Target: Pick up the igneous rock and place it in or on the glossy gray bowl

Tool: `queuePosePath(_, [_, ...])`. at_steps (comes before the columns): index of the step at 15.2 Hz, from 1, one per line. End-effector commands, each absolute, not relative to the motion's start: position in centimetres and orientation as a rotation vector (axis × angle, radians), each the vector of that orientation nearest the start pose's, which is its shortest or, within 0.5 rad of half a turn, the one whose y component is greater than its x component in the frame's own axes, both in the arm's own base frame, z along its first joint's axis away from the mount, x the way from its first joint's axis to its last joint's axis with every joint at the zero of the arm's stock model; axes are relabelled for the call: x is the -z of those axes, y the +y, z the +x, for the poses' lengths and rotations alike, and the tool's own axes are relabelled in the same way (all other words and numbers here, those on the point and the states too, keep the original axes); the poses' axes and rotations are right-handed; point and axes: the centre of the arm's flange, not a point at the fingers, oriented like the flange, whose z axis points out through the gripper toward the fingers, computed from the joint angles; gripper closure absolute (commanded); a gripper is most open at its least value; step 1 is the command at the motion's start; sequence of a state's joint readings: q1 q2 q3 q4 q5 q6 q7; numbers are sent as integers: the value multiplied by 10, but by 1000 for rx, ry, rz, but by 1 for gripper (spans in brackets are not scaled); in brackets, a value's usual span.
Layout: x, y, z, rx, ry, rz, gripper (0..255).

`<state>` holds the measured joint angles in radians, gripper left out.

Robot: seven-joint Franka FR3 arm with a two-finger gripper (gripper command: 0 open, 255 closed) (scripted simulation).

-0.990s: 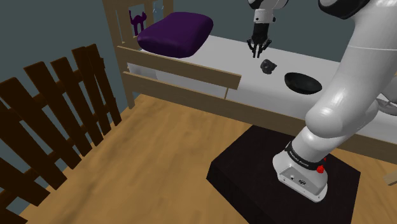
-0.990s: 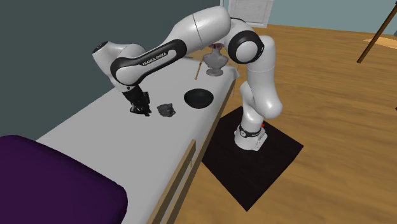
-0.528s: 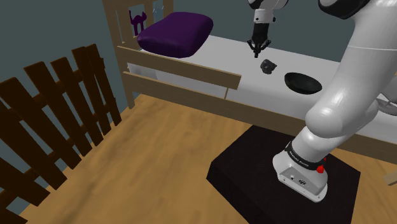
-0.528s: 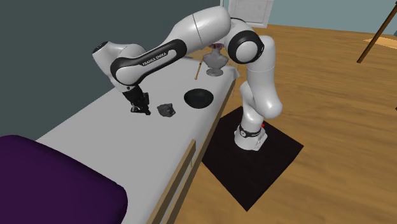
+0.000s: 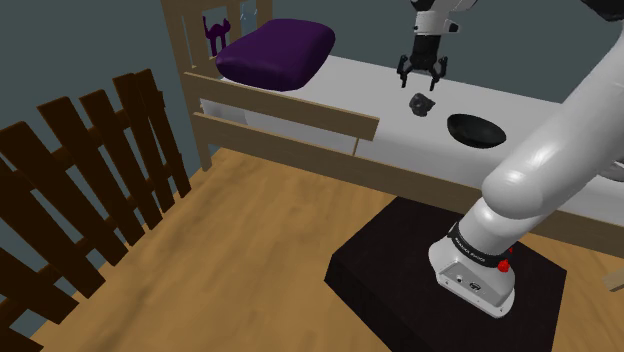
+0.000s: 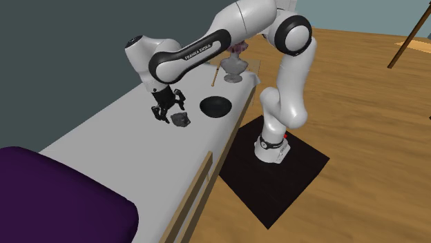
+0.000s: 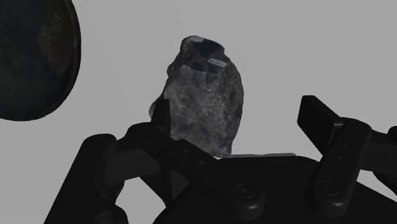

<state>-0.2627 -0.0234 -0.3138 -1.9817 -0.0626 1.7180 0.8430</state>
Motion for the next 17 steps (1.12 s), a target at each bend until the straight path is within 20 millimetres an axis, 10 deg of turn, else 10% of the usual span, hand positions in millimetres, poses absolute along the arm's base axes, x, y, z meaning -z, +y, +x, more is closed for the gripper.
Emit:
queuePosePath(1, [-463, -270, 416, -344, 2296, -2275, 0])
queuePosePath(17, [-425, -267, 407, -344, 2301, -2271, 0])
